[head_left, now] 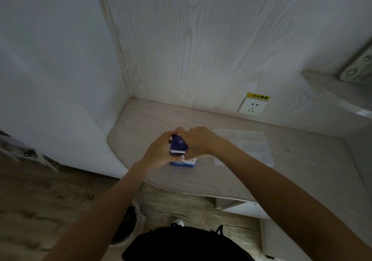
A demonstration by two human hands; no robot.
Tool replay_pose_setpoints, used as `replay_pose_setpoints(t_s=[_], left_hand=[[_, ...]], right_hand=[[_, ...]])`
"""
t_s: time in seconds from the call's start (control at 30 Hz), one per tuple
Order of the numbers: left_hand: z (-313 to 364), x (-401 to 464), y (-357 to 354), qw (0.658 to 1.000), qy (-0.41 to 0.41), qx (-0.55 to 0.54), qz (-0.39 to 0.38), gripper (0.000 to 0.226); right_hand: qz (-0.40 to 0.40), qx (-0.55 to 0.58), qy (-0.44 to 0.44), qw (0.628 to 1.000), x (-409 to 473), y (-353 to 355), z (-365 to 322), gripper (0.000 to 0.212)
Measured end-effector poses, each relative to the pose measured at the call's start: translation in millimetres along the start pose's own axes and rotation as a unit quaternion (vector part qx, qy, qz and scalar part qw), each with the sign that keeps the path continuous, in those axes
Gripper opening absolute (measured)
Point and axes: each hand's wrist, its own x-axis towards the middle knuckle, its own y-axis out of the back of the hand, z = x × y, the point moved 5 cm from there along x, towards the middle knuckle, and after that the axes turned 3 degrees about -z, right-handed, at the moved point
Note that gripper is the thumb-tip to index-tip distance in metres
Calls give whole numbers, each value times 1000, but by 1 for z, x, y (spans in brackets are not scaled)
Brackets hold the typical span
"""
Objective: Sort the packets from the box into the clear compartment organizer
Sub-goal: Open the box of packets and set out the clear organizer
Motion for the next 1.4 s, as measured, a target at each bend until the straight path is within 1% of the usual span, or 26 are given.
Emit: replay_pose_setpoints(t_s=[0.1,0.13,0.2,0.23,0.27,0.33,0.37,0.4,0.47,0.5,0.57,0.63,0.67,0.73,0.8,0.87,0.9,0.93,0.97,1.0,1.1,1.17,1.2,1.27,1.33,1.4], left_hand=[[-4,-4,-1,1000,9,3,10,94],[-5,-5,-1,1000,18,-4,15,96],[-5,-7,0,999,27,-18,26,99],[-6,-7,-1,999,29,-21,30,100],[-5,-8,-1,999,28,-21,33,99],[-7,-10,0,998,34,-18,45,96],[-8,-11,0,998,40,-20,48,94],[-10,-11,0,997,47,-25,48,93],[-11,-11,0,996,65,-50,44,90],[-11,-10,1,994,71,-71,47,86],[-7,-8,3,990,63,-106,69,73],[-2,-8,6,987,50,-127,80,58],[-1,-8,6,985,55,-144,74,52],[-2,-7,8,974,85,-201,60,42],[-9,-3,14,965,106,-232,61,37],[-18,1,23,952,118,-277,63,37],[-23,3,26,937,130,-318,66,40],[-28,5,30,920,142,-357,74,45],[-32,7,33,908,148,-381,86,50],[-34,8,37,908,149,-377,103,56],[-41,13,42,954,126,-245,122,66],[-40,13,40,977,94,-150,122,54],[-39,12,40,982,79,-115,126,44],[-38,13,43,984,75,-75,140,27],[-38,16,48,980,113,-78,142,23],[-35,15,56,976,151,-52,147,24]], right_hand=[[-13,138,-5,990,-2,13,17,42],[15,176,-10,984,-2,16,26,33],[132,246,-58,959,-1,18,47,27],[191,299,-109,929,0,13,62,26],[234,371,-169,883,-2,4,74,26],[280,507,-269,770,-6,-16,89,29],[299,524,-294,742,-11,-22,92,29],[319,498,-302,748,-17,-22,90,27],[347,429,-260,793,-29,-17,76,23],[334,412,-222,818,-32,-15,63,26],[262,383,-177,868,-30,-24,39,45],[207,358,-174,894,-23,-42,26,57],[203,363,-180,892,-20,-47,23,55],[237,415,-196,856,-20,-47,24,43],[262,516,-202,790,-21,-45,30,36],[264,613,-209,714,-19,-48,38,38],[265,636,-225,689,-18,-52,43,40],[262,640,-245,680,-15,-56,48,42],[257,633,-257,684,-13,-59,52,44],[250,620,-263,696,-11,-62,53,46],[247,552,-256,754,-8,-63,55,47],[249,510,-244,786,-5,-64,54,35],[246,507,-238,791,-3,-64,51,29],[233,533,-228,781,4,-65,45,24],[223,551,-222,773,10,-63,38,26],[213,546,-207,783,13,-58,34,30]])
